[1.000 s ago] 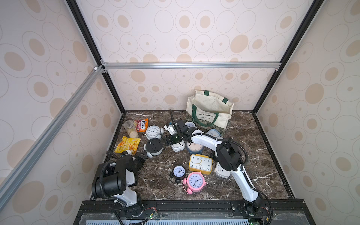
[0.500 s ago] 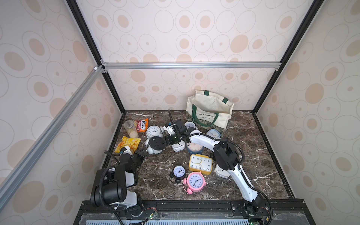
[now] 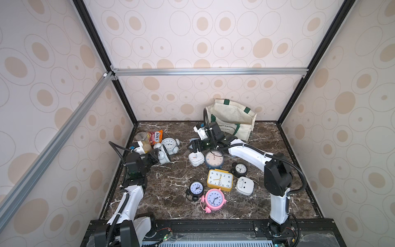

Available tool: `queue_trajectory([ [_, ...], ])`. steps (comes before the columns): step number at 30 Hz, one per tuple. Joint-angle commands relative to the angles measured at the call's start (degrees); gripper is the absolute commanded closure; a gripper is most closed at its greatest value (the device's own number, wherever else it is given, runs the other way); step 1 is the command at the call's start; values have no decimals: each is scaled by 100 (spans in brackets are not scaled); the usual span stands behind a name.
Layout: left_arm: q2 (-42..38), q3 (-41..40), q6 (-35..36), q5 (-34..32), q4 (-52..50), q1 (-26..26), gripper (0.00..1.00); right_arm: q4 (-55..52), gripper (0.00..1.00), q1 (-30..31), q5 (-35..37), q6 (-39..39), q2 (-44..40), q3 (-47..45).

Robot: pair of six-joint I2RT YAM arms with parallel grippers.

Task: Put the alarm clock into the canvas bag
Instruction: Pick up the alarm from the center of the board.

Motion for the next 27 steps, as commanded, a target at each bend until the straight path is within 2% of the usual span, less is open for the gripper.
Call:
queue_trajectory([
  [1,-177,656,1158,-250,-876,-333,100,-571,18,-24,261,-109,-428,-115],
  [3,-126,939,1584,-341,-1108,-610,100,-837,22,-33,291,-46,-666,-145],
  [8,213,1736,2510,-659,-1845,-1305,100,-1059,23,-50,-178,469,-1269,-341],
  [15,416,2355,3867,-877,-2203,-2279,100,-1294,24,-67,-708,1975,-1450,-252],
  [18,424,2363,3964,-1153,-2043,-2597,100,-1060,24,-109,-895,2736,-1468,-322],
  [21,466,2324,3854,-1187,-1834,-2841,100,140,26,-147,-1364,3568,-1557,-766],
  [27,623,2261,3600,-1443,-1566,-3269,100,997,33,-118,-1639,4273,-1515,-1121],
])
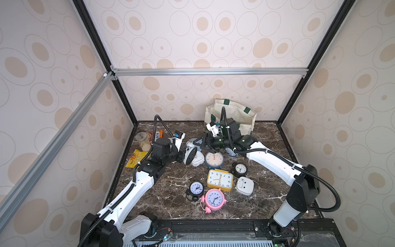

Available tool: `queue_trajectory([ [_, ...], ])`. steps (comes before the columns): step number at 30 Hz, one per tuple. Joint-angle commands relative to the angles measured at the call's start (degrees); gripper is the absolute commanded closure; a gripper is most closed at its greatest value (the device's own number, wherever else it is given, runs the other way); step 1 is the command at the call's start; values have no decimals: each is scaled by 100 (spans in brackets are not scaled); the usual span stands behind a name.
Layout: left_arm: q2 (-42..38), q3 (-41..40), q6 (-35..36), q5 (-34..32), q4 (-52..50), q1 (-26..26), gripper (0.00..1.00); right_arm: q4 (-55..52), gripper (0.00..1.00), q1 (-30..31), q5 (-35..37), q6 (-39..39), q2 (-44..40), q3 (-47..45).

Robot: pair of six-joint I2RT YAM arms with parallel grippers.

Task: Put the alarm clock into the canvas bag
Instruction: Pick up the alarm from the center of the board.

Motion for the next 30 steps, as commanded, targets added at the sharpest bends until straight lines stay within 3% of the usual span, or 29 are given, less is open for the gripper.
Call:
queue_trajectory([
  [1,-29,222,24,-177,696,-213,100,908,33,-5,-248,843,-84,-334],
  [7,29,139,-280,-358,971,-435,100,1444,44,14,-422,1394,218,-443],
  [18,15,51,-520,-430,1079,-713,100,2259,52,14,-155,1705,577,-661],
  [30,33,-73,-710,-403,1200,-764,100,2645,81,17,-48,1759,865,-649],
])
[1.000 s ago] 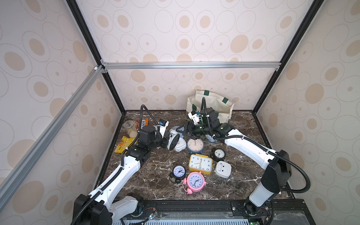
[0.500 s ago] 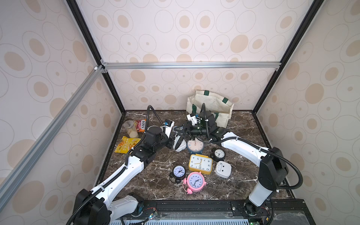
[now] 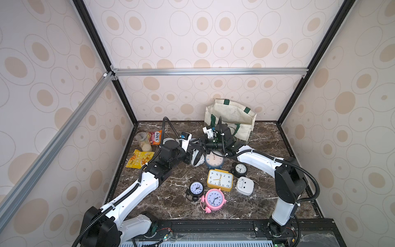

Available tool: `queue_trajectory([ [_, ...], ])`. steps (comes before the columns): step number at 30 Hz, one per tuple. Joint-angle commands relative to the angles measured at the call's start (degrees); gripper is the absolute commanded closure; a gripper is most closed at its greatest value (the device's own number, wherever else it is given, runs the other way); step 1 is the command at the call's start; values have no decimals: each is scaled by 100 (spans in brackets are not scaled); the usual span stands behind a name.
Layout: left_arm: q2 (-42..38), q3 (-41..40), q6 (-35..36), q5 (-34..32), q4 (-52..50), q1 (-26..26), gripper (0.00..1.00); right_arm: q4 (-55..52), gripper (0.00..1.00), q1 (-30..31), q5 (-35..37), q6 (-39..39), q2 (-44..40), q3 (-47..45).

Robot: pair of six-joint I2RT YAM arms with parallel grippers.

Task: Put the alarm clock into the canvas bag
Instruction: Pick up the alarm from the center of the board.

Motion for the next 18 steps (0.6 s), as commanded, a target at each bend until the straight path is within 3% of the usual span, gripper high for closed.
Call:
queue_trajectory([
  [1,-67,60,-86,4,561,-80,100,313,84,9,56,57,64,-49],
  [6,-28,-4,-146,4,680,-89,100,456,100,12,12,96,67,-120],
  [11,55,16,-219,22,790,-98,100,446,100,9,-9,-39,-10,-129],
  [14,7,37,-384,239,916,-98,41,431,100,-43,33,-200,-118,-146],
  [15,-79,3,-472,391,1012,-98,11,427,100,-83,46,-257,-164,-155],
  [16,-191,-44,-544,610,1148,-101,2,414,100,-133,39,-308,-206,-145],
  [18,-475,-133,-744,903,1391,-89,2,305,100,-242,88,-412,-313,-127],
])
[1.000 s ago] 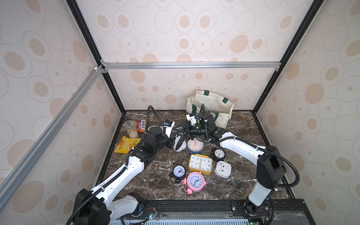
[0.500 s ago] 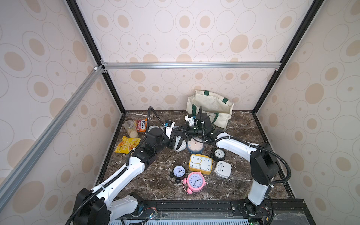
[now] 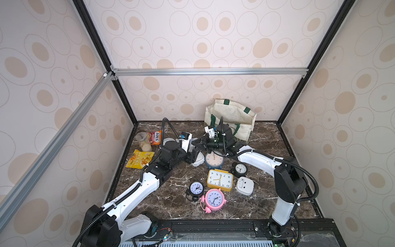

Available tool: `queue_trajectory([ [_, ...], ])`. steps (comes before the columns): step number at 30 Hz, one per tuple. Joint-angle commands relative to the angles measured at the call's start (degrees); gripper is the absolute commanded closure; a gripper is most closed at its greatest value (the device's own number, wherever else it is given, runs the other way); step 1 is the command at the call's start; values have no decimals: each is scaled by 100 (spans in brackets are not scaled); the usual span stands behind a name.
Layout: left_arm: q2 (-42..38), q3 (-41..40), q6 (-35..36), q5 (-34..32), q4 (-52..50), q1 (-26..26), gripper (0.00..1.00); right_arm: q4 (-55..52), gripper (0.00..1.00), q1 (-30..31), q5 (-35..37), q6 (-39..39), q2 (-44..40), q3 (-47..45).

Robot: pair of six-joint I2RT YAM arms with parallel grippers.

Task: Put the alarm clock into the canvas bag
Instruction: Pick up the alarm from the center of the board.

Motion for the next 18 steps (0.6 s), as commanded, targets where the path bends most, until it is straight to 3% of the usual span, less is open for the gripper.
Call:
queue_trajectory([
  [1,-581,25,-406,653,872,-52,2,99,100,-153,56,-309,-392,9],
  [4,-988,105,-626,891,869,-32,2,-77,100,-380,146,-489,-571,54],
  [8,-1416,229,-802,386,430,-9,2,-225,100,-745,241,-663,-810,323],
  [14,-1875,-195,-753,-196,19,-9,2,-597,100,-1280,350,-847,-850,1340],
  [18,-2081,-738,-665,136,63,-9,2,-859,100,-1701,539,-925,-580,2222],
])
